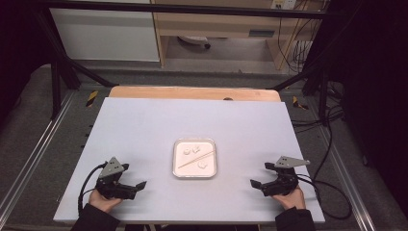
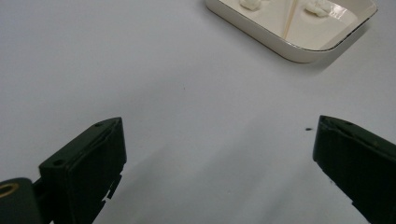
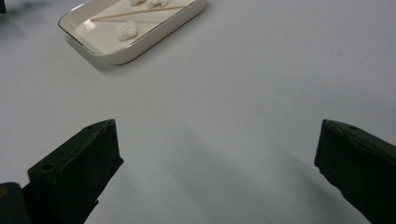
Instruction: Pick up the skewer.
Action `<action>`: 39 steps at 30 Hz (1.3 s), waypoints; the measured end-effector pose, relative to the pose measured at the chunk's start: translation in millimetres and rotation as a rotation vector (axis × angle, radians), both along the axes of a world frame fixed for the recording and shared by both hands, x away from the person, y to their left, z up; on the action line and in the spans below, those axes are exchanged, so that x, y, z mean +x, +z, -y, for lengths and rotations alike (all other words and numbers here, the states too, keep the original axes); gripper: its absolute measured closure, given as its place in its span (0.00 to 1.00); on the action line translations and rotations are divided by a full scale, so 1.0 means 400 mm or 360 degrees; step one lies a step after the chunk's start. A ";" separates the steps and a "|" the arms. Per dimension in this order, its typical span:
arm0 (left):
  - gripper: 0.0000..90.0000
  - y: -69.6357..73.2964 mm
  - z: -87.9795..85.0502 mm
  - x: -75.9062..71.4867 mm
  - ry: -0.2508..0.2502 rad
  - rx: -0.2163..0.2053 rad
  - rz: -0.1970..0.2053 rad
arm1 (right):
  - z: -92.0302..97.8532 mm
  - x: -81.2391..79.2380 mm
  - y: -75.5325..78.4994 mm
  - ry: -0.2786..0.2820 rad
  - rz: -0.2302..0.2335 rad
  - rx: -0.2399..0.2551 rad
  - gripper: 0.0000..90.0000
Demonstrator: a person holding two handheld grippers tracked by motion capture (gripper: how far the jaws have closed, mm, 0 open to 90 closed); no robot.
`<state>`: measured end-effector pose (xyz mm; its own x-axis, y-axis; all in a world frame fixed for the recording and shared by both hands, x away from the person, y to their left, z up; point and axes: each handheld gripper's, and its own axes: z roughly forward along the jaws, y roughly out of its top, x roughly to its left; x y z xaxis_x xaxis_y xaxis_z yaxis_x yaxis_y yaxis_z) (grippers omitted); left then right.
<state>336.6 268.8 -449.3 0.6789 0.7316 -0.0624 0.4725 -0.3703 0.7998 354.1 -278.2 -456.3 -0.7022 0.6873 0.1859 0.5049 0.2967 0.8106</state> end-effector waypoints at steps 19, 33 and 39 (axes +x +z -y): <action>0.03 0.007 0.018 -0.001 -0.0018 0.0018 0.0009 | 0.000 0.001 0.001 -0.0002 0.0007 -0.0009 0.01; 0.03 0.017 0.037 0.007 -0.0025 0.0038 0.0007 | 0.000 0.003 0.000 0.0002 0.0011 -0.0020 0.01; 0.03 0.025 0.049 0.009 -0.0041 0.0053 0.0013 | 0.000 0.003 0.000 0.0000 0.0013 -0.0027 0.01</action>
